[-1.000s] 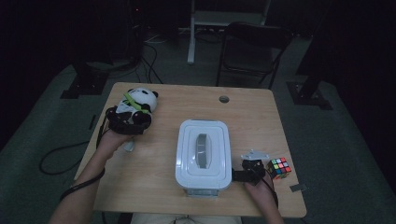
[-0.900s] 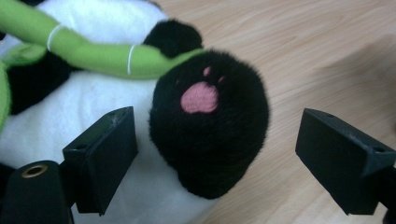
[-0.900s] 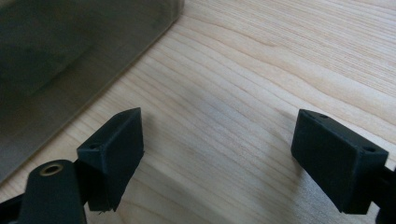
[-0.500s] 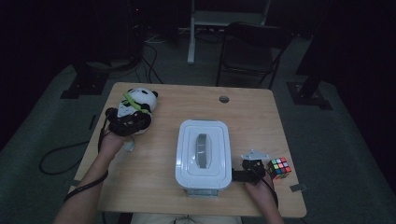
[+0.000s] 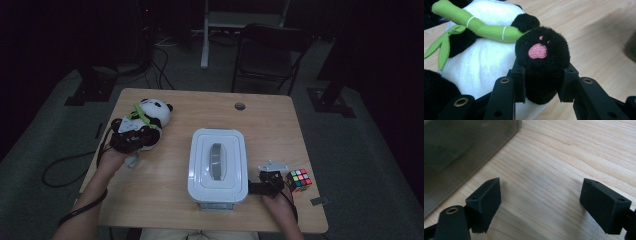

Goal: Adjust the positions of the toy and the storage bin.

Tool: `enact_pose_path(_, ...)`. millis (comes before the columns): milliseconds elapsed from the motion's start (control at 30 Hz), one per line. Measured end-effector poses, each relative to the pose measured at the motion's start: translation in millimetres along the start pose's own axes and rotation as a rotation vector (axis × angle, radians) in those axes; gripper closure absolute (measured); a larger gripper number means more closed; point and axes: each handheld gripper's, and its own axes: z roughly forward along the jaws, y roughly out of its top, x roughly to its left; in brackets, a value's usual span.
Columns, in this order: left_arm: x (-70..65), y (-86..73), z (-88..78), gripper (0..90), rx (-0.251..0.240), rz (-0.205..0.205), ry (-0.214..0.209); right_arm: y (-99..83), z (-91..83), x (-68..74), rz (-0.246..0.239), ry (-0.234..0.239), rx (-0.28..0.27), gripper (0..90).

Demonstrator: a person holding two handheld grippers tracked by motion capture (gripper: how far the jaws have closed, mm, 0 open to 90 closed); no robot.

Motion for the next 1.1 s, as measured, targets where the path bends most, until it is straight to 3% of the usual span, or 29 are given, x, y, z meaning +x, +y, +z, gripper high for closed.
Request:
enact_pose_path(267,-5.2,-16.8,-22.0,66.0,-0.012,0.045,-0.080,0.0,0.0,0.0,0.000,0.000,0.000,16.9)
enact_pose_path(433,-10.0,-24.4,-36.3,65.8,-0.006,0.046,-0.096,0.0,0.0,0.0,0.000,0.000,0.000,16.9)
enact_pose_path(833,-27.1,-45.2,-65.1,65.3,0.004,0.097,-0.151,-0.5,-0.5,-0.3,0.004,-0.005,-0.001,16.9)
enact_pose_path(1100,-29.1,-60.0,-81.4,64.7,0.010,0.092,-0.165,-0.5,-0.4,-0.2,0.004,-0.005,-0.001,16.8)
